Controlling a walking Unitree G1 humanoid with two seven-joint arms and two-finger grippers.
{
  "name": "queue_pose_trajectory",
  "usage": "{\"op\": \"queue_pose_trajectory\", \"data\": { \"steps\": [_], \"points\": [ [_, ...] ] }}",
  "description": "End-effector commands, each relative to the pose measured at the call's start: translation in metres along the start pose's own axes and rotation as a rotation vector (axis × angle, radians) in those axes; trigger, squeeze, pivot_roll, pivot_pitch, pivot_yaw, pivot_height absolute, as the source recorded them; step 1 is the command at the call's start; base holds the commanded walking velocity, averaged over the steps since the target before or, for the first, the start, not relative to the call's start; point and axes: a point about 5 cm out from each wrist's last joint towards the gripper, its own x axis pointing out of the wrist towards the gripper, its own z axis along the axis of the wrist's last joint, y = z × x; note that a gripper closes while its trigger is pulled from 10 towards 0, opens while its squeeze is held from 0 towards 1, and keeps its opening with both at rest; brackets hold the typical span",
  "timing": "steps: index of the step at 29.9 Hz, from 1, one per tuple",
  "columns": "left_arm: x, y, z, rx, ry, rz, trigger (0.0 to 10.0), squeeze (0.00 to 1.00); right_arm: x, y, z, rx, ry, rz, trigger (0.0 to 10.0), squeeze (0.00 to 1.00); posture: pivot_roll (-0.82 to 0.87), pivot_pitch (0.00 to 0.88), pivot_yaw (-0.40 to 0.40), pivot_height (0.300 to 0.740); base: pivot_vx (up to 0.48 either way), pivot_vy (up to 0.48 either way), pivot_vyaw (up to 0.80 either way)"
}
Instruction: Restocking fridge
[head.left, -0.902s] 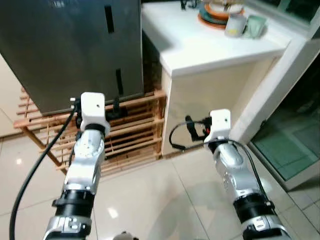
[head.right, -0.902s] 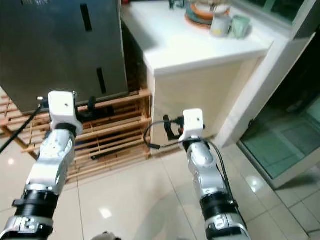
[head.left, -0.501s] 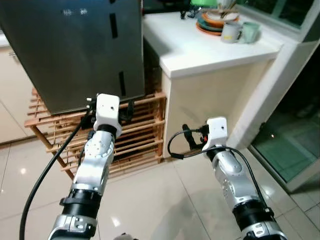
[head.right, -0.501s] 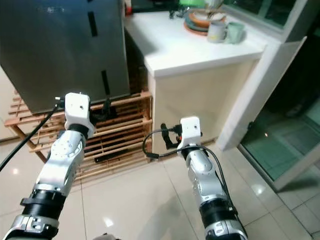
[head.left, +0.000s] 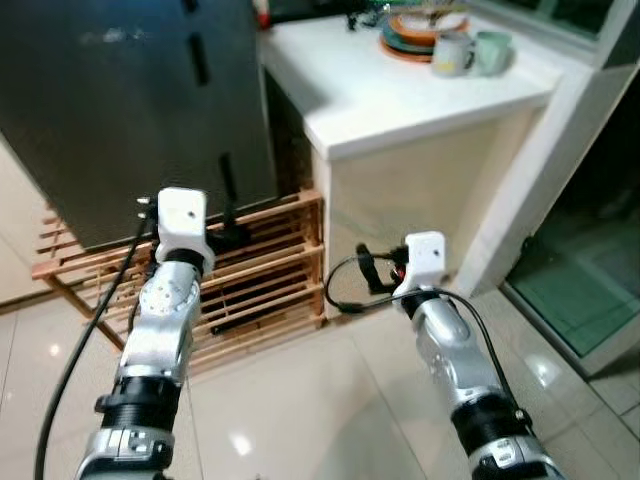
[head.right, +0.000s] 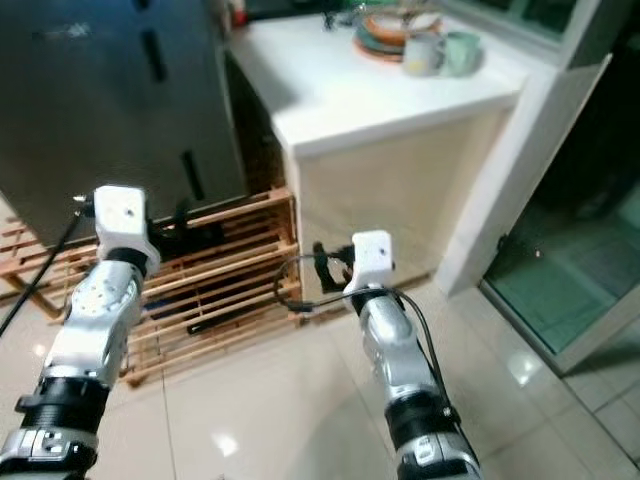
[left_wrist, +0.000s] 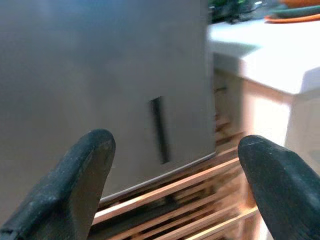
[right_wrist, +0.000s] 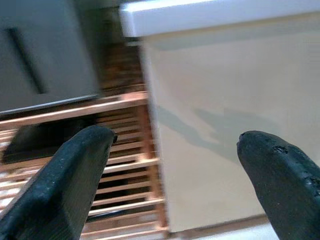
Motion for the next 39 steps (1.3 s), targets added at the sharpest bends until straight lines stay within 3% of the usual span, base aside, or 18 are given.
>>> {"op": "queue_pose_trajectory", "data": {
  "steps": [1, 7, 13, 17, 26, 31, 39],
  "points": [
    [-0.001, -0.006, 0.004, -0.019, -0.017, -0.016, 10.0, 0.00, -0.002, -0.008, -0.004, 0.002, 0.007, -0.028, 10.0, 0.00, 0.01, 0.000, 0.036, 0.740, 0.000, 0.476, 0.00],
    [-0.002, -0.004, 0.001, -0.027, -0.006, 0.002, 10.0, 0.00, -0.001, -0.005, -0.003, 0.001, 0.007, 0.002, 10.0, 0.00, 0.01, 0.000, 0.024, 0.740, 0.000, 0.480, 0.07],
    [-0.004, -0.009, 0.003, -0.004, -0.019, -0.010, 10.0, 0.00, 0.000, -0.005, -0.003, -0.017, 0.013, 0.019, 10.0, 0.00, 0.02, 0.000, 0.023, 0.740, 0.000, 0.092, 0.65],
    [-0.005, -0.008, 0.012, 0.013, -0.089, -0.006, 10.0, 0.00, 0.002, 0.001, -0.001, -0.019, 0.003, 0.049, 10.0, 0.00, 0.01, 0.000, 0.023, 0.740, 0.000, 0.000, 0.57],
    [-0.004, -0.007, 0.007, 0.005, -0.044, 0.005, 10.0, 0.00, -0.001, 0.003, -0.008, 0.013, 0.026, 0.048, 10.0, 0.00, 0.01, 0.000, 0.019, 0.740, 0.000, 0.000, 0.46],
    [-0.004, -0.001, 0.003, 0.007, -0.021, 0.035, 10.0, 0.00, -0.003, 0.007, -0.012, 0.000, 0.044, 0.074, 10.0, 0.00, 0.01, 0.000, 0.013, 0.740, 0.000, 0.414, 0.00],
    [-0.009, -0.013, -0.004, -0.030, 0.004, 0.008, 10.0, 0.00, -0.010, 0.004, -0.017, -0.013, 0.056, 0.077, 10.0, 0.00, -0.01, 0.000, 0.007, 0.740, 0.000, 0.480, 0.00]
  ]
}}
